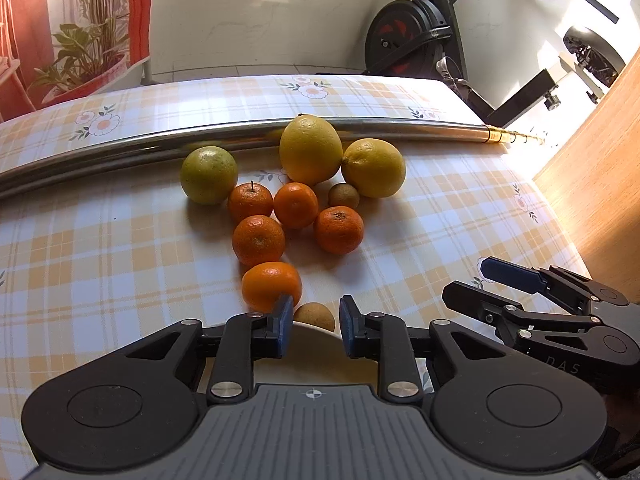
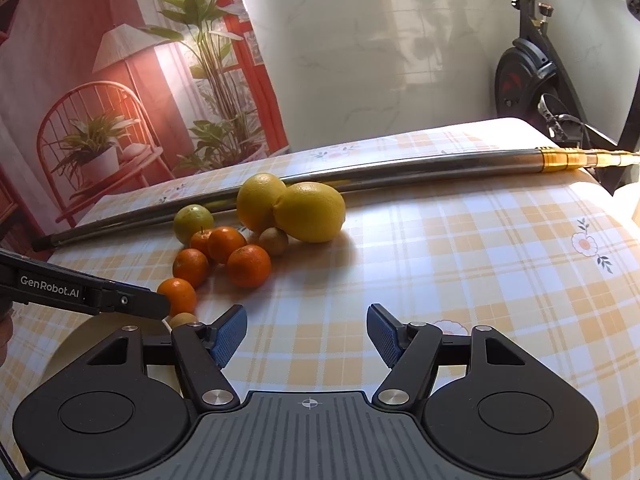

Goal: Organize fruits

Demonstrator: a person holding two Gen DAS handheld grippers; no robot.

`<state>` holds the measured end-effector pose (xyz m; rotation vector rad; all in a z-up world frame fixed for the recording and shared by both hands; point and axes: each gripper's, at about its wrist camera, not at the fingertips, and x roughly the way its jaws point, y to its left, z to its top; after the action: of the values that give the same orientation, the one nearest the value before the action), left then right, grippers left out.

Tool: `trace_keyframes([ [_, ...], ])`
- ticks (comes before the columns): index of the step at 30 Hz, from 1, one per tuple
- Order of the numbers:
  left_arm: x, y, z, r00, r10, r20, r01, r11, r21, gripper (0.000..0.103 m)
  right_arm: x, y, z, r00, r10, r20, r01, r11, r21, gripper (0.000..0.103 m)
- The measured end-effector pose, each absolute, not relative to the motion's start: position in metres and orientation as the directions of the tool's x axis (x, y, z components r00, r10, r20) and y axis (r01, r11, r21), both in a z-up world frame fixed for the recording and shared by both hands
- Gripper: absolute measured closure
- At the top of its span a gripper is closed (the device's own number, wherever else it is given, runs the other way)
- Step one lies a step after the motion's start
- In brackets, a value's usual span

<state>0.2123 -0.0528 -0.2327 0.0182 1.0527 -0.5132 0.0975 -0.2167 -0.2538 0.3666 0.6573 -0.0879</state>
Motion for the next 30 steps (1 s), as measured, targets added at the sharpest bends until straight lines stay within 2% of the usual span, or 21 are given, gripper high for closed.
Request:
trace_keyframes([
  [6,0.23,-0.061,-0.239,0.317,-0.395,-0.862,0.391,0.883,-0.26,0.081,0.096,-0.22,-0.256,0.789,0.039,-0.613,0.198,0.928,0.314,0.039],
  [12,0.24,-0.078,-0.242,0.242,-0.342,-0.908,0.424,0.879,-0.218,0.081,0.096,-0.226,-0.254,0.795,0.04,-0.606,0.207,0.92,0.333,0.039],
  [20,0.245,-0.096,-0.247,0.263,-0.242,-0.934,0.475,0.875,-0.093,0.078,0.09,-0.232,-0.256,0.795,0.034,-0.605,0.227,0.909,0.35,0.039],
  [30,0.249,-0.089,-0.251,0.252,-0.256,-0.933,0.465,0.878,-0.115,0.076,0.09,-0.233,-0.256,0.796,0.031,-0.604,0.232,0.907,0.352,0.039],
])
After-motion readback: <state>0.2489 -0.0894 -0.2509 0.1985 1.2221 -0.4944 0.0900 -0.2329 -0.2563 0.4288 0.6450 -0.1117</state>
